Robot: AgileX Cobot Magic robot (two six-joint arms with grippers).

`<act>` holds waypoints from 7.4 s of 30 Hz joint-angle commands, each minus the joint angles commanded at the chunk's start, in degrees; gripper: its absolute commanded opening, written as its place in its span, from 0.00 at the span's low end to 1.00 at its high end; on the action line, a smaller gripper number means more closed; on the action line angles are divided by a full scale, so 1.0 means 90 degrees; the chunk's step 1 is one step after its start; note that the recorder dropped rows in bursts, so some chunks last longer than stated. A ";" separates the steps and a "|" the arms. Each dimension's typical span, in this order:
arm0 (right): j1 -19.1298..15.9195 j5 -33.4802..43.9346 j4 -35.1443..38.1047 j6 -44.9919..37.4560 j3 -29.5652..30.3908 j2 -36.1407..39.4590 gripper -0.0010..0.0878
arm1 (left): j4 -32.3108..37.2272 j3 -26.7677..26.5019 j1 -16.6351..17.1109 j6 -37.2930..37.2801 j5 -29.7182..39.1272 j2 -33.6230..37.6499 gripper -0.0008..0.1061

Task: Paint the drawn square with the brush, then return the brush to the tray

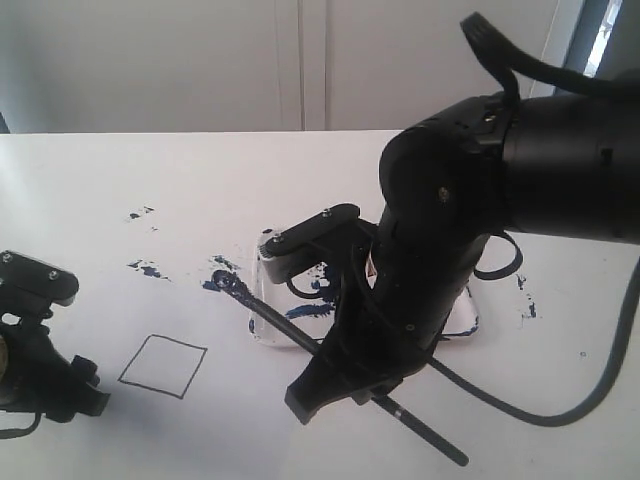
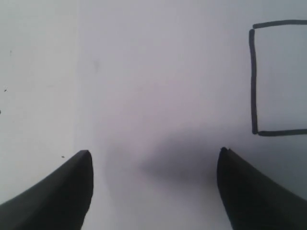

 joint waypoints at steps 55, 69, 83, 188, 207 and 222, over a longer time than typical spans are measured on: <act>0.1118 0.1708 -0.3010 0.0991 -0.1572 0.1345 0.01 | -0.0039 0.0000 0.0000 -0.0113 -0.1097 0.1181 0.71; 0.1265 0.1708 -0.2845 0.0161 -0.2290 0.2067 0.01 | 0.0013 0.0000 0.0000 -0.0115 -0.1249 0.1181 0.71; 0.1594 0.1708 -0.2706 0.0000 -0.2278 0.2271 0.01 | 0.0013 0.0000 0.0000 -0.0115 -0.1249 0.1181 0.71; 0.2222 0.1708 -0.6065 0.0155 -0.1592 0.2040 0.01 | -0.0376 -0.0444 0.0022 -0.0140 -0.0404 0.1181 0.71; 0.2222 0.1708 -0.8152 -0.0147 -0.0573 0.2055 0.01 | -0.0376 -0.0444 0.0022 -0.0140 -0.0390 0.1181 0.71; 0.2222 0.1708 -0.8986 0.0444 -0.0573 0.2665 0.01 | -0.0376 -0.0444 0.0022 -0.0140 -0.0390 0.1181 0.71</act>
